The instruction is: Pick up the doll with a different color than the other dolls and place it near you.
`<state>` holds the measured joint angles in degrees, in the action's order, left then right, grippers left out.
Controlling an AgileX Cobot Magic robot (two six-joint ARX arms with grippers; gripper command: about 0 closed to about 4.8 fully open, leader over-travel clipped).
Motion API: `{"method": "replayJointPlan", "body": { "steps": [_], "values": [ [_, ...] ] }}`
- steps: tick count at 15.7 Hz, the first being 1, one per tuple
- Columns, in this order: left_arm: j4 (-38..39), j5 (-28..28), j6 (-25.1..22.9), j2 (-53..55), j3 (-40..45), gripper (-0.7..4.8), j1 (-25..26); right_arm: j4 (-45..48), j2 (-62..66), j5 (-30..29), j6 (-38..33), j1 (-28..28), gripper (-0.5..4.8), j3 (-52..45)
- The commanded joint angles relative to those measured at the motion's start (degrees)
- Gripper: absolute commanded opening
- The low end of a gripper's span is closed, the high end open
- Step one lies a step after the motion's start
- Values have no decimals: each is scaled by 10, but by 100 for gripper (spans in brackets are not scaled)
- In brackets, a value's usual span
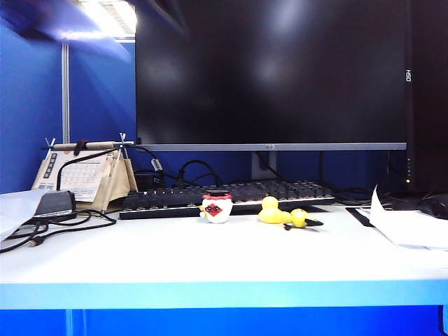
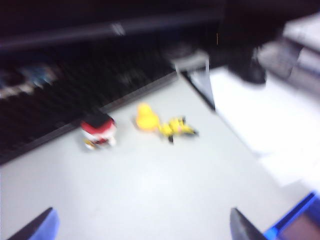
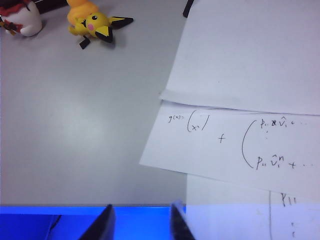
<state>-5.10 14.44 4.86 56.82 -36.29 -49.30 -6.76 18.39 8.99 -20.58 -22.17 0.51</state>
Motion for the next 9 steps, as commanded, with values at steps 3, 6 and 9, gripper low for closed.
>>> {"method": "replayJointPlan", "body": {
  "steps": [3,6,9],
  "values": [
    [-50,-143,77,213,-83,479,129,10,-1,5,-2,-1,144,-1],
    [-54,-190,76,290,-131,479,188,10,-1,0,-2,-1,144,-1],
    [-36,-254,80,373,-194,479,189,10,-1,-1,-2,-1,144,-1]
  ]
}}
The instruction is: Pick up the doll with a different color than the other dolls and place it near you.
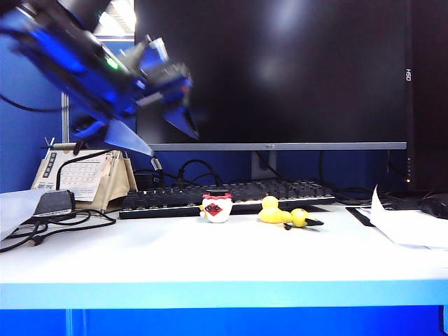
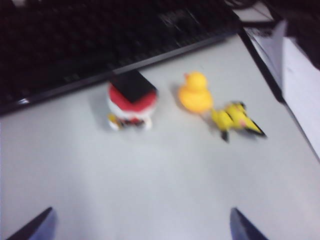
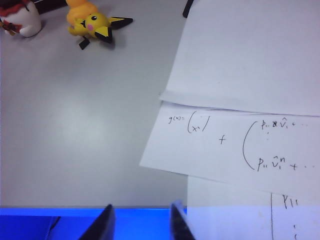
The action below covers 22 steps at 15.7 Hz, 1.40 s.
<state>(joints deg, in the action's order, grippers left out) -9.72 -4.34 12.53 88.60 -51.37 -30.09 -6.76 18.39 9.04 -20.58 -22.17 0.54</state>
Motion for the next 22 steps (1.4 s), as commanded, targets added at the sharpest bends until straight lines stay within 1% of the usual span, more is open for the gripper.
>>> {"method": "replayJointPlan", "body": {
  "steps": [1,4,6,9,11,13,14,16,19,22],
  "values": [
    [22,-75,3,89,-69,479,-7,10,-1,2,-2,-1,144,-2],
    [28,-72,-7,149,-117,479,-8,10,-1,1,-2,-1,144,-2],
    [27,-60,-37,186,-158,479,5,10,-1,0,-2,-1,144,-2],
    [30,-60,-61,227,-204,479,14,10,-1,-1,-2,-1,144,-2],
    [44,-84,-64,258,-238,479,17,10,-1,0,-2,-1,144,-2],
    [42,-71,-63,274,-251,479,17,10,-1,0,-2,-1,144,-2],
    [26,-68,-49,282,-252,479,17,10,-1,0,-2,-1,144,-2],
    [2,-66,-46,293,-252,479,17,10,-1,0,-2,-1,144,-2],
    [10,-64,-49,324,-281,479,17,10,-1,0,-2,-1,144,-2],
    [23,-64,-50,351,-327,479,17,10,-1,0,-2,-1,144,-2]
  ]
}}
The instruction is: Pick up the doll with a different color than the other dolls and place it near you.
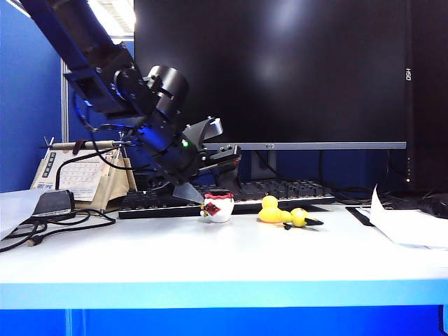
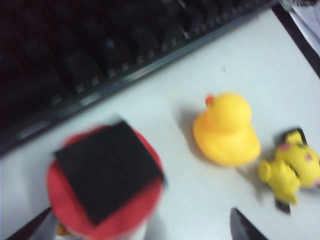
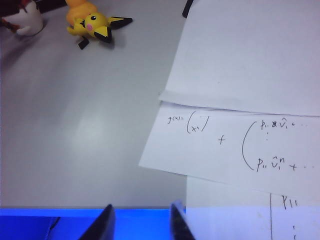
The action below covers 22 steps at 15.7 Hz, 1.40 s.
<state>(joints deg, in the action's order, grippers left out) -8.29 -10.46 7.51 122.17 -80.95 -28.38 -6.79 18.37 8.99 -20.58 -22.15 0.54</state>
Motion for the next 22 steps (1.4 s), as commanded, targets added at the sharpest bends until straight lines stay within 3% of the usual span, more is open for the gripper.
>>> {"method": "replayJointPlan", "body": {
  "steps": [1,10,18,22],
  "values": [
    [12,-3,0,23,-46,479,0,10,-1,1,-2,-1,144,-2],
    [69,16,-8,70,-82,479,3,10,-1,1,-2,-1,144,-2],
    [3,15,15,73,-83,479,3,10,-1,1,-2,-1,144,-2],
    [-22,42,24,73,-84,479,3,10,-1,1,-2,-1,144,-2]
  ]
}}
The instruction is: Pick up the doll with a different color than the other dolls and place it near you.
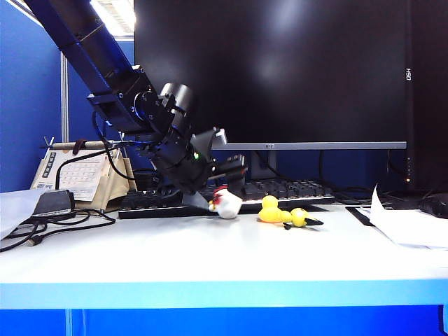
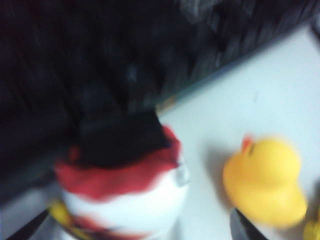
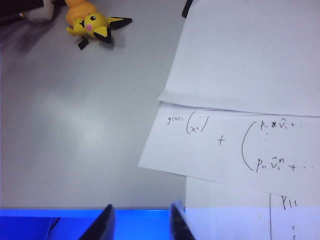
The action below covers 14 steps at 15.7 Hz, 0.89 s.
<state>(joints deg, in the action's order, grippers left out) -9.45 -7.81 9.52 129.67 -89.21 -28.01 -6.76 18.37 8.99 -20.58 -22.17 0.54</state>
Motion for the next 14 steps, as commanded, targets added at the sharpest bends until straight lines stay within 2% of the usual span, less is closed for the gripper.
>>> {"method": "replayJointPlan", "body": {
  "steps": [1,4,7,9,11,14],
  "values": [
    [-12,14,4,2,-2,479,-1,10,-1,1,-2,-1,144,-2],
    [-6,-4,4,23,-18,479,-1,10,-1,1,-2,-1,144,-2],
    [46,-16,4,50,-81,479,-2,10,-1,1,-2,-1,144,-2],
    [50,-12,5,56,-120,479,-2,10,-1,1,-2,-1,144,-2],
    [48,-12,6,57,-124,479,-2,10,-1,1,-2,-1,144,-2],
    [55,-32,32,77,-124,479,-3,10,-1,1,-2,-1,144,-2]
  ]
}}
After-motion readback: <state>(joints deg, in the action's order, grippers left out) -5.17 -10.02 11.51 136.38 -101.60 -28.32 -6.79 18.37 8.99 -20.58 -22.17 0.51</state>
